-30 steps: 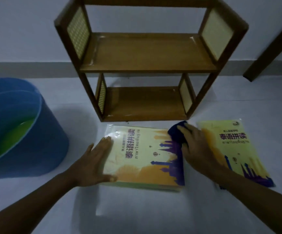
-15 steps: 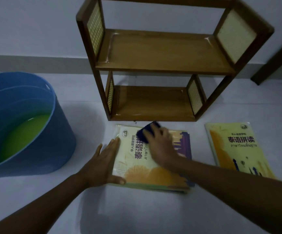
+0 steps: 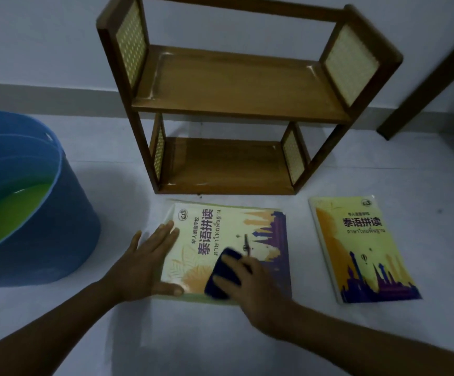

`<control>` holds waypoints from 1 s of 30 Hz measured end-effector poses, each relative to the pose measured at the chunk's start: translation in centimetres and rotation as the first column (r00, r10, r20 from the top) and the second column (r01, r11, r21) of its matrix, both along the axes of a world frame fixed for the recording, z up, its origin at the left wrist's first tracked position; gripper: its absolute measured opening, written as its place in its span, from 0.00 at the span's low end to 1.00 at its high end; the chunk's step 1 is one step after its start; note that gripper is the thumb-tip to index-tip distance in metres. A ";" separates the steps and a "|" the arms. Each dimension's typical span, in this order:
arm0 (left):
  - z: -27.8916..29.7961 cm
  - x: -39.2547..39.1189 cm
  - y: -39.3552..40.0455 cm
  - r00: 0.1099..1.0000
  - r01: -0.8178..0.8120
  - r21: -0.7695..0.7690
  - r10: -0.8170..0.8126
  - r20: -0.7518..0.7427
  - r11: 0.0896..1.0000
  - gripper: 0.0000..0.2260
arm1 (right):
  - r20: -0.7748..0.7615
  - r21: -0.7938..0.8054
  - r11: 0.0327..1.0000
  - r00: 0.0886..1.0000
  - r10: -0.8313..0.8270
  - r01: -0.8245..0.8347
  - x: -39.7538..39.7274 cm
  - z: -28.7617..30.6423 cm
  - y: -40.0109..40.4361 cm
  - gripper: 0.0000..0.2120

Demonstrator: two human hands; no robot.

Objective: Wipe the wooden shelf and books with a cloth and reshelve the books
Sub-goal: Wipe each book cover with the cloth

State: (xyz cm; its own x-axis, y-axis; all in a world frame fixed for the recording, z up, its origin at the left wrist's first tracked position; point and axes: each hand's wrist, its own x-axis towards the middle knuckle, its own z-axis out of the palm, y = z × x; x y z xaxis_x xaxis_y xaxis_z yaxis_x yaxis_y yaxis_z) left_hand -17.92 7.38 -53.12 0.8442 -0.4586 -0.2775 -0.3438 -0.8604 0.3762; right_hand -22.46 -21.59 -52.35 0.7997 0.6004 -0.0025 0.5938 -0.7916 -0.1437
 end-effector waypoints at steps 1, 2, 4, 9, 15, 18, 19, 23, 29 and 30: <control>0.0 0.0 -0.1 1.000 0.002 0.013 -0.002 0.000 1.000 0.56 | -0.013 -0.035 0.994 0.995 0.103 -0.103 -0.6 -0.4 -1.1 0.27; 0.0 0.0 -0.3 1.000 0.001 0.023 0.000 -0.005 1.000 0.56 | -0.010 -0.091 0.988 0.992 0.123 -0.124 -0.1 -0.5 -2.5 0.27; 0.3 -0.3 -0.5 1.000 0.001 0.056 -0.002 0.008 0.998 0.56 | 0.035 -0.108 0.989 0.994 -0.102 0.105 2.2 -0.1 -5.2 0.30; 2.2 -1.3 -3.6 0.984 0.091 0.075 -0.101 0.149 0.993 0.50 | -0.002 -0.163 0.806 0.817 -0.576 0.569 5.2 0.0 -10.8 0.30; 0.6 -0.9 -7.7 0.960 0.214 0.178 -0.241 0.145 0.960 0.46 | -0.086 -0.180 0.842 0.845 -0.528 0.508 3.2 -2.1 -11.2 0.24; 0.8 -0.5 -7.0 0.926 0.272 0.252 -0.324 0.196 0.929 0.41 | -0.057 -0.151 0.853 0.857 -0.513 0.500 3.7 -2.4 -11.8 0.23; 0.9 -0.6 -7.2 0.922 0.279 0.263 -0.334 0.197 0.924 0.40 | -0.082 -0.146 0.856 0.856 -0.510 0.496 3.7 -2.6 -12.0 0.22; 1.0 -1.4 -8.7 0.911 0.258 0.304 -0.336 0.238 0.917 0.39 | -0.161 -0.194 0.852 0.841 -0.516 0.485 3.9 -3.2 -12.8 0.26; 1.3 -1.3 -9.0 0.922 0.247 0.340 -0.328 0.207 0.907 0.43 | -0.097 0.030 0.784 0.782 -0.616 0.621 2.9 0.1 -10.9 0.16; 1.3 -1.3 -8.9 0.923 0.243 0.333 -0.323 0.210 0.911 0.42 | -0.172 0.115 0.738 0.745 -0.645 0.665 3.0 1.0 -10.3 0.11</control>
